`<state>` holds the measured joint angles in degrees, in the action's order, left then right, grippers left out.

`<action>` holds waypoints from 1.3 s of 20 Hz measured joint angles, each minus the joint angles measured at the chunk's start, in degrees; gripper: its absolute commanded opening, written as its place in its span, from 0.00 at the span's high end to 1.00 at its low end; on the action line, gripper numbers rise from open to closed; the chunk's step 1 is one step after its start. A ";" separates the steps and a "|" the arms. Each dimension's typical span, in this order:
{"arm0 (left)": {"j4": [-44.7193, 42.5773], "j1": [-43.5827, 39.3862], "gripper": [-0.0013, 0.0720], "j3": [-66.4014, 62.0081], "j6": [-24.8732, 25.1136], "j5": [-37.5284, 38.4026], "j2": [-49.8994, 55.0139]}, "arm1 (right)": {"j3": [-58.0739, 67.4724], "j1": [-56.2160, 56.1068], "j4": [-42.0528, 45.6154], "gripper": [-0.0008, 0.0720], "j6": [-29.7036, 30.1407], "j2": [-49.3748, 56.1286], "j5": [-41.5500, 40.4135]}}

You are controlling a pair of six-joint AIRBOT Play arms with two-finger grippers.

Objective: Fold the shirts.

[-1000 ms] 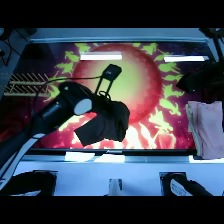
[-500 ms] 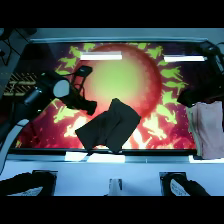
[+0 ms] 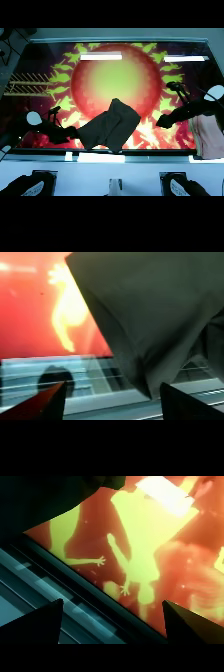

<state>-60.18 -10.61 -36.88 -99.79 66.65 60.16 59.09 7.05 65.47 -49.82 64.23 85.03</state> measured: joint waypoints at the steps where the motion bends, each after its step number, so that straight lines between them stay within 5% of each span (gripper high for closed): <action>1: 3.32 0.46 0.01 1.64 0.72 -2.23 0.35 | -0.52 0.00 -0.37 0.10 0.11 0.00 -0.31; 9: 19.28 -0.79 0.02 5.88 5.97 -12.90 8.24 | -1.77 0.00 -1.03 0.09 0.50 0.00 -1.29; 12: 21.57 -3.08 0.27 6.01 6.23 -15.50 10.23 | -1.84 -0.02 -1.09 0.09 0.52 0.00 -1.46; 14: 22.25 -4.76 0.59 6.16 6.16 -18.16 11.43 | -1.90 -0.87 -1.11 0.09 0.55 0.00 -1.62; 15: 22.45 -5.46 0.83 6.19 5.92 -19.50 11.91 | -1.97 -1.84 -1.07 0.09 0.57 0.09 -1.95; 16: 22.45 -6.10 0.93 6.25 5.92 -20.92 12.41 | -2.01 -2.95 -0.87 0.08 0.61 0.35 -2.40; 22: 21.35 -7.34 0.93 4.81 8.41 -23.91 11.21 | -2.08 -7.41 -0.50 0.10 -0.72 5.70 -8.90; 26: 22.32 -7.56 0.93 3.89 9.75 -23.26 7.72 | -2.08 -8.07 -3.65 0.24 -1.62 12.02 -15.56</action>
<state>-37.87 -18.17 -32.99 -90.04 43.40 67.88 57.01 -1.02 61.82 -51.44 76.25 69.47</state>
